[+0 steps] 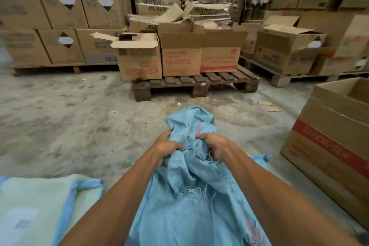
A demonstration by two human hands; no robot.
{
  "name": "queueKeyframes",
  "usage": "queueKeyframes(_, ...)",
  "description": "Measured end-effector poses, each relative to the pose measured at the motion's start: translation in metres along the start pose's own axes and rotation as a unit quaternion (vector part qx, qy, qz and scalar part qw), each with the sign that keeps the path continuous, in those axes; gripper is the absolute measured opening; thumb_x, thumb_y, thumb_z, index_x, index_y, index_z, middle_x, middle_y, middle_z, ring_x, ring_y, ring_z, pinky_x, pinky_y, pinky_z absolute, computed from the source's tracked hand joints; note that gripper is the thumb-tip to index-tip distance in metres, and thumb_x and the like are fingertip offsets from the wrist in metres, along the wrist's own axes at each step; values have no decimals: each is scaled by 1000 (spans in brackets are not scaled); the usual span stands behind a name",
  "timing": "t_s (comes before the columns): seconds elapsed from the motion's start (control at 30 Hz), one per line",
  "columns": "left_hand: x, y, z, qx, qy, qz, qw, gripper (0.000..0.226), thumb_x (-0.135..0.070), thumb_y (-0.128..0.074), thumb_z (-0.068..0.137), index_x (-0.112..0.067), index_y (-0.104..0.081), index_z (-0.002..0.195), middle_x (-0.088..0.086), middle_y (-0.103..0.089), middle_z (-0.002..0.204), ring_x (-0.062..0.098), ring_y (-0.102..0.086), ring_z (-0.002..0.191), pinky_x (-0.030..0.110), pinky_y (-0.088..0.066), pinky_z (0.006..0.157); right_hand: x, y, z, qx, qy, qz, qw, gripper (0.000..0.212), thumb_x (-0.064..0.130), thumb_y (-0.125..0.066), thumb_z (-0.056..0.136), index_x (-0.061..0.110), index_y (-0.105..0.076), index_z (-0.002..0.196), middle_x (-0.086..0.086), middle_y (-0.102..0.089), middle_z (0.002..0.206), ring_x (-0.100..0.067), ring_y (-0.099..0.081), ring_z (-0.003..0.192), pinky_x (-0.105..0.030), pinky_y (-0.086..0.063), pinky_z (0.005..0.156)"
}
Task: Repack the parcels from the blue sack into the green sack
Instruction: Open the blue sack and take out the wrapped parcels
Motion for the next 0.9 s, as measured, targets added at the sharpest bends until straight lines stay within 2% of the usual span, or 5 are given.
queueKeyframes(0.27, -109, 35, -108, 25, -111, -189, 976, 24, -23, -58, 80, -16, -68, 101, 11, -69, 91, 26, -63, 79, 31, -48, 66, 115, 31, -156, -32, 256, 75, 963, 21, -3, -67, 82, 6, -66, 102, -16, -72, 94, -30, -69, 80, -37, -59, 67)
queueKeyframes(0.5, -215, 67, -210, 45, -103, -278, 954, 109, -103, -30, 54, -27, -68, 123, 11, -67, 122, 37, -62, 109, 57, -51, 86, 164, 52, -302, 82, 352, 157, 919, 40, 31, -64, 56, 6, -69, 86, -22, -69, 99, -33, -56, 85, -40, -45, 80)
queueKeyframes(0.6, -217, 70, -250, 58, -99, -250, 961, 85, -89, -37, 76, -16, -77, 95, 13, -75, 93, 31, -66, 90, 43, -52, 66, 161, 44, -335, 188, 332, 217, 898, 69, 67, -48, 78, 1, -65, 93, -20, -70, 107, -33, -65, 81, -39, -46, 77)
queueKeyframes(0.77, -171, 80, -260, 53, -98, -175, 978, 56, -18, -82, 72, -6, -67, 125, 16, -73, 112, 33, -68, 106, 48, -54, 94, 138, 25, -339, 157, 203, 174, 951, 124, 102, -19, 61, 3, -58, 124, -25, -69, 116, -45, -66, 107, -58, -47, 101)
queueKeyframes(0.9, -147, 98, -273, -16, -175, -49, 983, 40, 20, -68, 72, -10, -71, 100, 21, -72, 107, 37, -68, 101, 50, -56, 90, 117, 23, -356, 138, 131, 157, 969, 122, 102, -31, 57, 3, -65, 120, -29, -62, 122, -50, -50, 125, -73, -43, 83)
Point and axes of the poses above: each hand's wrist, its own z-axis towards the middle knuckle, its own y-axis out of the back of the hand, x = y × z, the point moved 7 cm from there along z, towards the middle knuckle
